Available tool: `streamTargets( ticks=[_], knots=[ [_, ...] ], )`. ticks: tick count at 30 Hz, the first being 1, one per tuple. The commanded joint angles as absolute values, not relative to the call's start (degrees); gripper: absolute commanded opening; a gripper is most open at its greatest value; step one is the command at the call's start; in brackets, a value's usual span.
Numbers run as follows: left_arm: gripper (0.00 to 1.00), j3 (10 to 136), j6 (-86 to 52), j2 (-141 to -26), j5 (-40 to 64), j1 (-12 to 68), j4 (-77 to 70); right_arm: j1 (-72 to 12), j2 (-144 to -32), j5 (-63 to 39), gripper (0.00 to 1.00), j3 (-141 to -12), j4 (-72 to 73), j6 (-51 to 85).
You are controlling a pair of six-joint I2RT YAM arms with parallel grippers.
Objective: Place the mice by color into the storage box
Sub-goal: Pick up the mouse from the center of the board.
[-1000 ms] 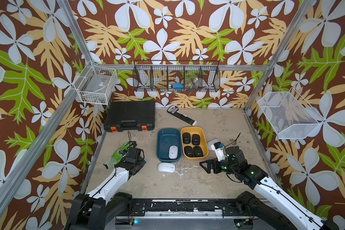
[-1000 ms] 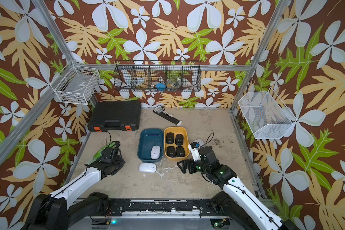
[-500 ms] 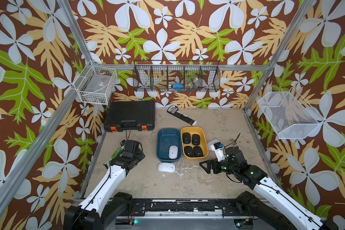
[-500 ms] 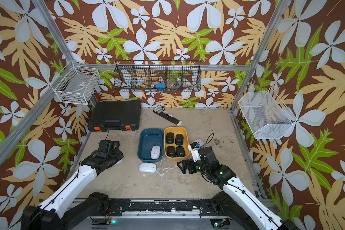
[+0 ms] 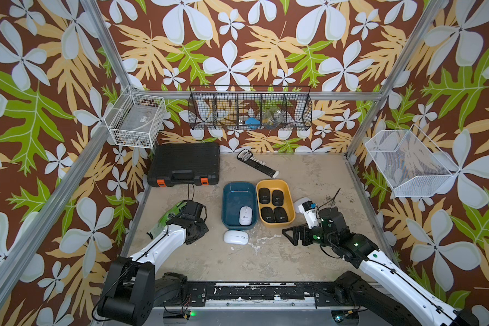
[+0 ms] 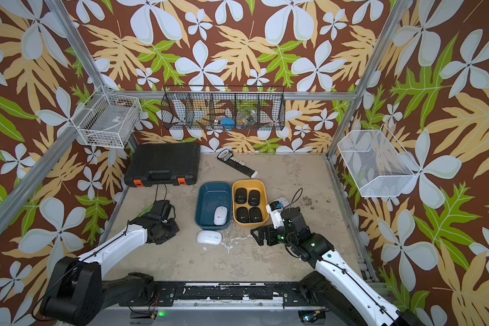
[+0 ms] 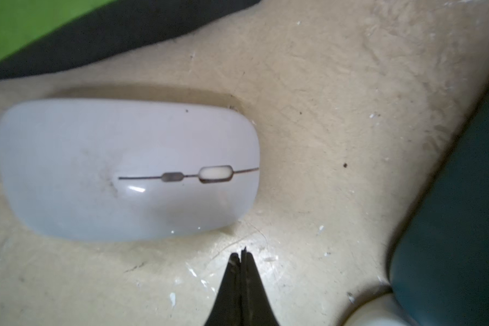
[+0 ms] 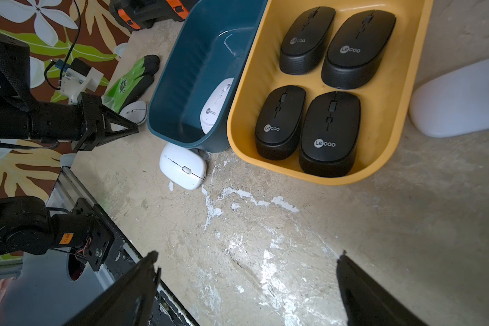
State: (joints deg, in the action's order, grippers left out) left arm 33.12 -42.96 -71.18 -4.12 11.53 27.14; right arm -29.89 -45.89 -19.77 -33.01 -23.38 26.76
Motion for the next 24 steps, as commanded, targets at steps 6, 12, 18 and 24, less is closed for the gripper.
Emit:
streamTargets(
  ticks=[6,12,18,24],
  knots=[
    [0.07,36.17,-39.28,-76.78,-7.64,8.37,22.33,-29.84,-47.92,-20.61,1.0,-33.32,-20.42,25.74],
    [0.07,39.54,-36.48,-80.15,-8.93,7.74,19.54,-29.85,-49.83,-21.71,1.0,-33.31,-18.64,25.97],
    [0.09,43.18,-32.07,-77.06,-11.67,5.7,24.11,-29.83,-49.35,-21.44,1.0,-32.7,-18.2,26.02],
    [0.47,49.59,-22.59,-72.53,-11.54,5.54,32.24,-29.86,-48.89,-21.73,1.0,-31.47,-16.69,26.33]
  ],
)
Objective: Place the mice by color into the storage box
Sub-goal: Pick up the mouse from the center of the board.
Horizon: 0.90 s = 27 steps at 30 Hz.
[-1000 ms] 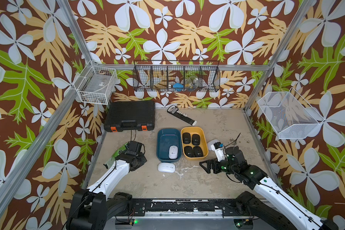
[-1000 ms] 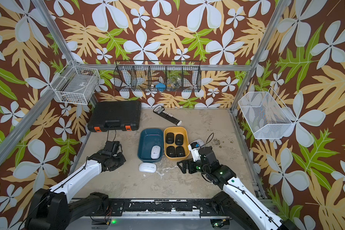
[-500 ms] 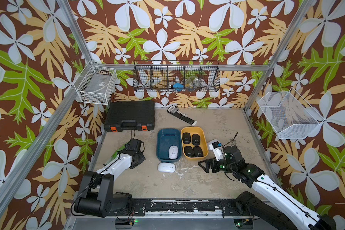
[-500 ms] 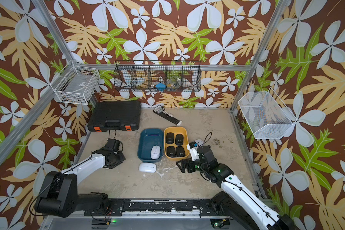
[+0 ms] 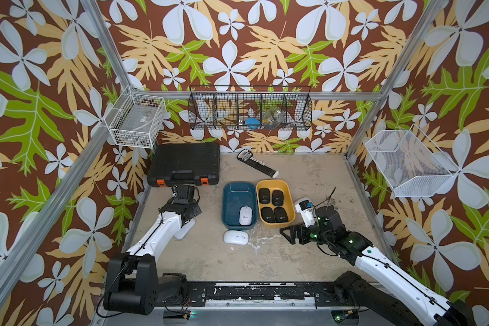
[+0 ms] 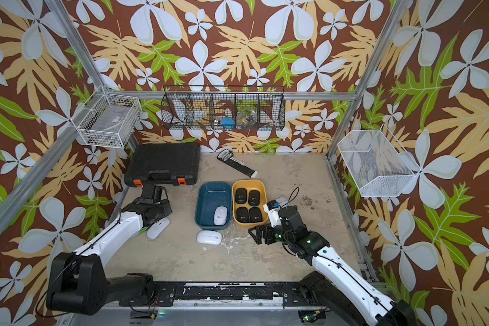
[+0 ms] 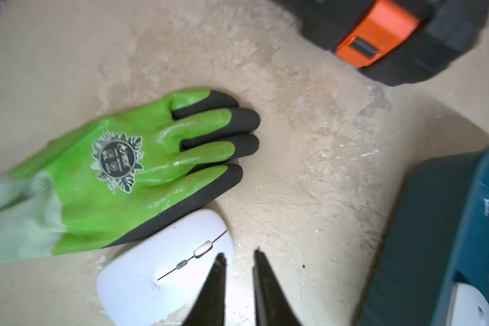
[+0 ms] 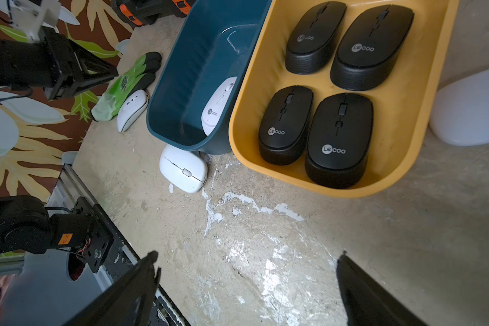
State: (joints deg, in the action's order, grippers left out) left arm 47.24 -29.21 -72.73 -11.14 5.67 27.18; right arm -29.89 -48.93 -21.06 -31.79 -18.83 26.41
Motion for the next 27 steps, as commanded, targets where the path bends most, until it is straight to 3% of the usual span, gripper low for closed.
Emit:
streamTargets(
  ticks=[1,2,5,8,11,16,27],
  knots=[
    [0.59,51.87,-20.15,-73.72,-10.56,5.54,34.65,-29.85,-49.0,-21.95,1.0,-31.2,-16.1,26.37],
    [0.7,54.14,-18.09,-75.3,-9.95,5.54,37.23,-29.84,-49.46,-22.2,1.0,-31.03,-15.5,26.3],
    [0.85,60.2,-12.13,-80.0,-6.3,5.53,42.99,-29.8,-51.51,-23.47,1.0,-31.32,-13.87,26.03],
    [0.89,64.68,-9.73,-83.79,-5.29,5.54,46.23,-29.84,-54.39,-24.91,1.0,-32.35,-12.75,25.19],
    [0.92,64.73,-9.18,-86.11,-13.53,5.58,47.17,-29.87,-57.23,-26.53,1.0,-34.35,-12.63,23.77],
    [0.99,61.04,-9.24,-85.37,-18.28,5.54,46.26,-29.74,-61.59,-29.36,1.0,-37.84,-13.33,20.48],
    [1.0,63.25,-8.53,-93.26,-21.76,5.47,48.49,-29.73,-68.14,-33.59,1.0,-42.54,-13.2,17.86]
  ],
)
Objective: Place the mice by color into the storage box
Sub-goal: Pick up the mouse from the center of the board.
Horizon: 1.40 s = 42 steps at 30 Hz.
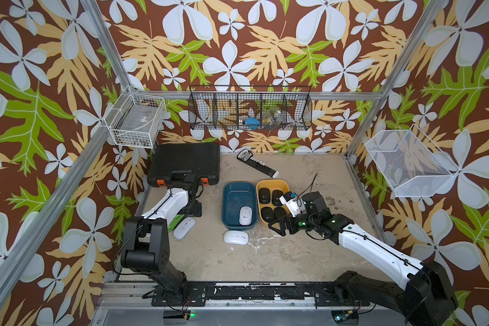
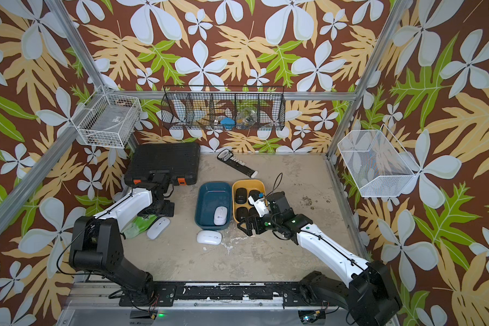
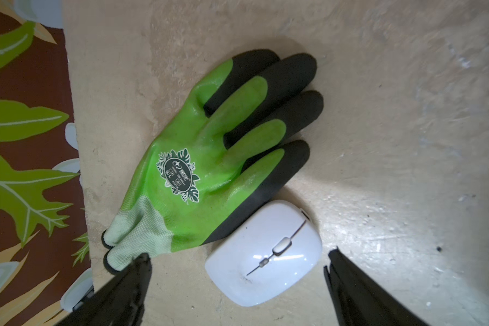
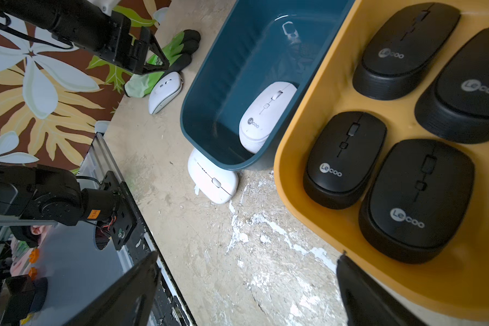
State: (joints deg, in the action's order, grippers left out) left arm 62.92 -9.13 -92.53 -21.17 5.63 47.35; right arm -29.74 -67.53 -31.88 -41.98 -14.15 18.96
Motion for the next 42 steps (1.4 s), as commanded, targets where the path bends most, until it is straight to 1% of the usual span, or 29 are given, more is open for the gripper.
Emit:
streamTargets(
  ticks=[1,4,8,15,23,27,30,33,36,39,42],
  knots=[
    [1.0,63.23,-8.43,-93.81,-21.46,5.51,48.43,-29.76,-68.36,-33.64,1.0,-42.62,-12.85,17.89],
    [0.97,63.15,-8.15,-95.02,-20.53,5.51,48.38,-29.77,-69.15,-35.02,1.0,-43.23,-12.74,17.84],
    [0.89,63.19,-7.95,-96.66,-19.58,5.53,48.31,-29.74,-69.69,-35.68,1.0,-43.68,-12.59,17.93],
    [0.85,62.43,-8.34,-99.45,-17.97,5.54,47.55,-29.71,-68.95,-35.68,1.0,-43.51,-12.26,18.97],
    [0.85,61.81,-8.95,-101.25,-15.06,5.54,47.04,-29.71,-67.75,-35.33,1.0,-43.84,-12.74,19.59],
    [0.82,61.44,-9.22,-101.6,-13.3,5.51,46.67,-29.73,-67.5,-35.34,1.0,-43.79,-12.43,20.03],
    [0.79,61.4,-9.96,-101.51,-9.74,5.61,46.76,-29.73,-67.49,-35.01,1.0,-43.93,-12.62,20.04],
    [0.78,60.14,-10.86,-101.59,-3.68,5.69,46.57,-29.73,-67.41,-34.93,1.0,-43.95,-12.35,20.37],
    [0.78,57.06,-11.97,-100.99,-0.05,6.42,44.25,-29.79,-67.26,-34.98,1.0,-44.08,-12.0,20.99],
    [0.79,57.42,-12.74,-100.03,0.82,7.59,44.84,-29.79,-66.92,-34.82,1.0,-43.95,-12.03,21.42],
    [0.79,55.92,-13.89,-97.78,4.96,7.65,43.38,-29.79,-66.63,-34.31,1.0,-43.95,-12.03,21.79]
  ],
)
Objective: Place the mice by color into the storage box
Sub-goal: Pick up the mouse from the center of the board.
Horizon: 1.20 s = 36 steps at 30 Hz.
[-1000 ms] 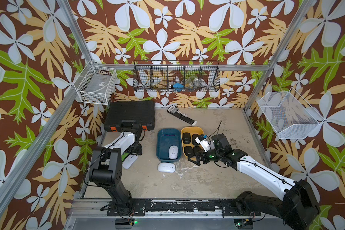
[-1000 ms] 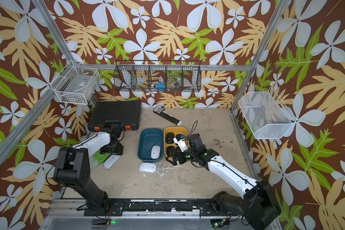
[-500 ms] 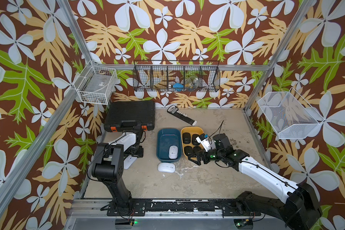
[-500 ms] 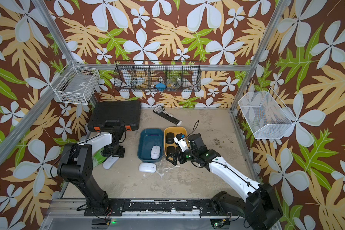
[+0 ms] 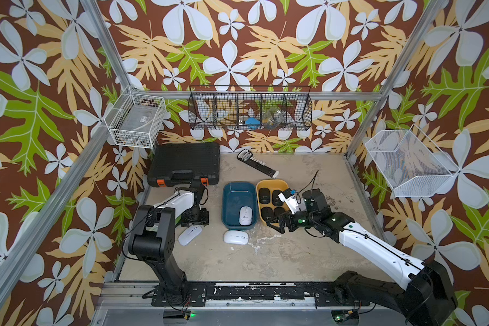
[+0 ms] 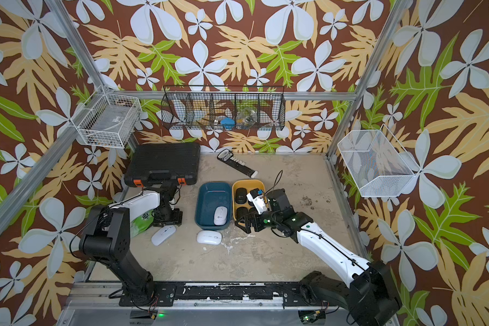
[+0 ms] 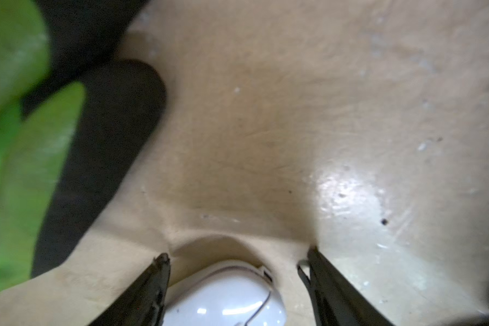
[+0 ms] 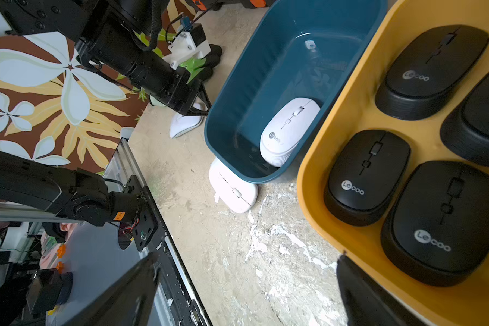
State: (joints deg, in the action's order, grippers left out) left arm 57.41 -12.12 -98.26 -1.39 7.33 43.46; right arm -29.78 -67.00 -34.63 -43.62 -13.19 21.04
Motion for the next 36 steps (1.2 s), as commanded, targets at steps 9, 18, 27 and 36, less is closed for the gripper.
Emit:
streamTargets(
  ticks=[9,18,27,36],
  knots=[
    [0.97,60.7,-14.59,-91.43,-1.17,7.65,48.11,-29.79,-65.41,-34.06,1.0,-43.79,-11.6,23.79],
    [0.94,55.91,-23.94,-78.29,-1.3,16.21,52.12,-29.88,-65.47,-34.03,1.0,-43.36,-10.59,24.69],
    [0.14,39.9,-37.0,-65.23,-0.76,19.48,47.27,-29.86,-64.88,-34.06,1.0,-44.57,-12.78,23.41],
    [0.18,41.86,-39.3,-76.25,-5.23,19.97,43.62,-29.82,-64.6,-34.02,1.0,-44.81,-12.39,23.73]
  ],
)
